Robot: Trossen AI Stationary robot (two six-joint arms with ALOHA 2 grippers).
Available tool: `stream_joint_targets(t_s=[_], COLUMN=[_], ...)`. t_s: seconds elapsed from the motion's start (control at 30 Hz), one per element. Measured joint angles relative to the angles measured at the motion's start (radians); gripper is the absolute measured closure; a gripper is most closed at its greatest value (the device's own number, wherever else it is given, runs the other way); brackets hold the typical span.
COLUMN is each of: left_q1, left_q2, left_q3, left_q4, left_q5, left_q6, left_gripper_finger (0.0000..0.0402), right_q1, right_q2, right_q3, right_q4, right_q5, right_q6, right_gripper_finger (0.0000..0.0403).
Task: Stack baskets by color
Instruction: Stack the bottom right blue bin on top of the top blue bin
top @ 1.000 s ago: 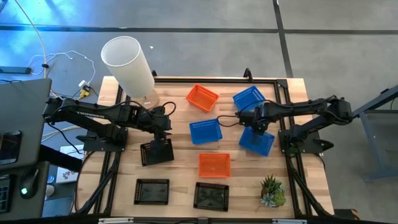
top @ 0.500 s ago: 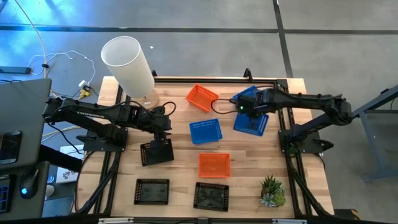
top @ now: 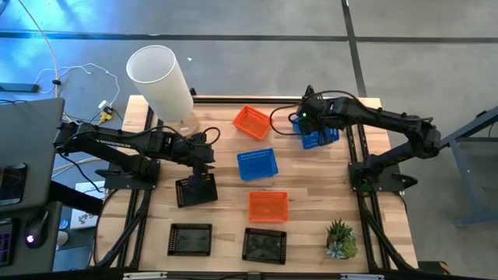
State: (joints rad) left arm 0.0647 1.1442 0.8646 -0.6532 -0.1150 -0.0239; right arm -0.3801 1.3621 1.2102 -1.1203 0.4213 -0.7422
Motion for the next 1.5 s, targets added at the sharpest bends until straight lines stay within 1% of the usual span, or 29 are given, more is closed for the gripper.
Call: stream_joint_targets(t_s=[0.13,0.23,0.4,0.53,0.63,0.77,0.87,1.0,1.27,1.5], left_q1=[0.0,0.0,0.0,0.0,0.0,0.0,0.0,0.0,0.0,0.0], left_q2=[0.0,0.0,0.0,0.0,0.0,0.0,0.0,0.0,0.0,0.0], left_q3=[0.0,0.0,0.0,0.0,0.0,0.0,0.0,0.0,0.0,0.0], left_q4=[0.0,0.0,0.0,0.0,0.0,0.0,0.0,0.0,0.0,0.0], left_q5=[0.0,0.0,0.0,0.0,0.0,0.0,0.0,0.0,0.0,0.0], left_q6=[-0.003,-0.022,-0.029,-0.029,-0.044,-0.052,-0.053,-0.053,-0.053,-0.052], left_gripper_finger=[0.0308,0.0308,0.0308,0.0308,0.0308,0.0308,0.0308,0.0308,0.0308,0.0308], right_q1=[-0.049,-0.09,-0.161,-0.199,-0.219,-0.231,-0.237,-0.237,-0.237,-0.237], right_q2=[0.0,0.0,0.0,0.0,0.0,0.0,0.005,0.035,0.135,0.18], right_q3=[0.0,0.0,0.0,0.0,0.0,-0.008,-0.015,-0.016,-0.016,-0.016], right_q4=[0.052,0.091,0.139,0.18,0.183,0.183,0.175,0.178,0.179,0.175], right_q5=[0.002,-0.003,-0.083,-0.12,-0.149,-0.159,-0.193,-0.19,-0.185,-0.191], right_q6=[-0.193,-0.294,-0.373,-0.424,-0.443,-0.455,-0.45,-0.444,-0.45,-0.496], right_gripper_finger=[0.0403,0.0403,0.0403,0.0403,0.0403,0.0403,0.0403,0.0403,0.0403,0.0403])
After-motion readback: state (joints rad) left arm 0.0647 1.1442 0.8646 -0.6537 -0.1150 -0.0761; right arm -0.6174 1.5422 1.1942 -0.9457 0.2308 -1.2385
